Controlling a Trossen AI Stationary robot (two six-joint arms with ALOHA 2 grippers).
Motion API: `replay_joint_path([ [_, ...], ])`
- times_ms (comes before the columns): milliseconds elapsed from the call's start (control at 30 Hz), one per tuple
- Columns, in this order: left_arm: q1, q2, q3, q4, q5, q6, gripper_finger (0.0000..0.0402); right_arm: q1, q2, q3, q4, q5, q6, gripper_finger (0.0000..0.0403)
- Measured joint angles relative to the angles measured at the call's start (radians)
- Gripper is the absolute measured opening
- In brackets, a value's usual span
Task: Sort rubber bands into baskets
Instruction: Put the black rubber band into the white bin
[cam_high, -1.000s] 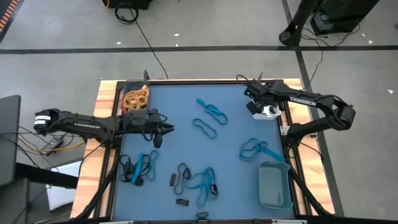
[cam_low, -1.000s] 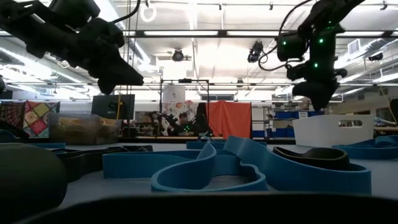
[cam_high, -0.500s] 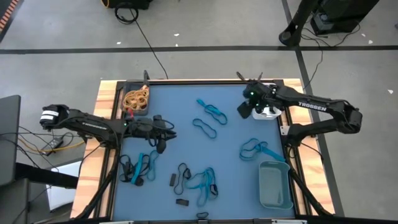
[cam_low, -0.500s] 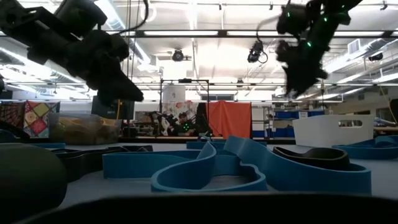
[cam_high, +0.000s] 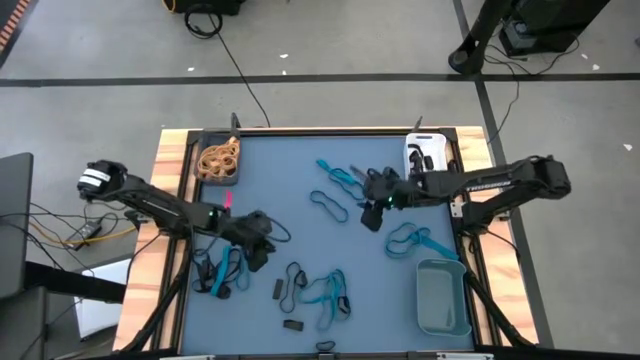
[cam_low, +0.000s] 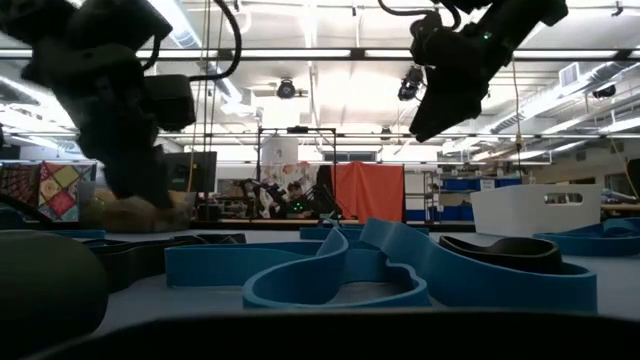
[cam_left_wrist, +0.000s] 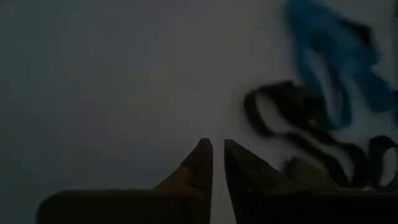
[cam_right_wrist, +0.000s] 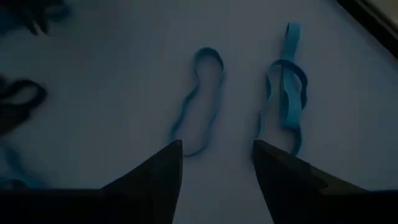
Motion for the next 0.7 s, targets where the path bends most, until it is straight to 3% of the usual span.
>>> replay_joint_path([
  [367,-0.145,-0.002,0.299,-0.696,-0.053,-0.333,0.0019,0.049,0.143,0.0,0.132,0.11,-0.03,0.0201],
  [467,-0.173,-0.002,0.308,-0.774,-0.052,-0.386,0.0019,0.034,0.182,0.0,0.149,0.125,-0.056,0.02],
  [700,-0.224,-0.002,0.23,-0.758,-0.031,-0.514,0.0037,0.022,0.242,0.0,0.148,0.048,-0.052,0.0194],
])
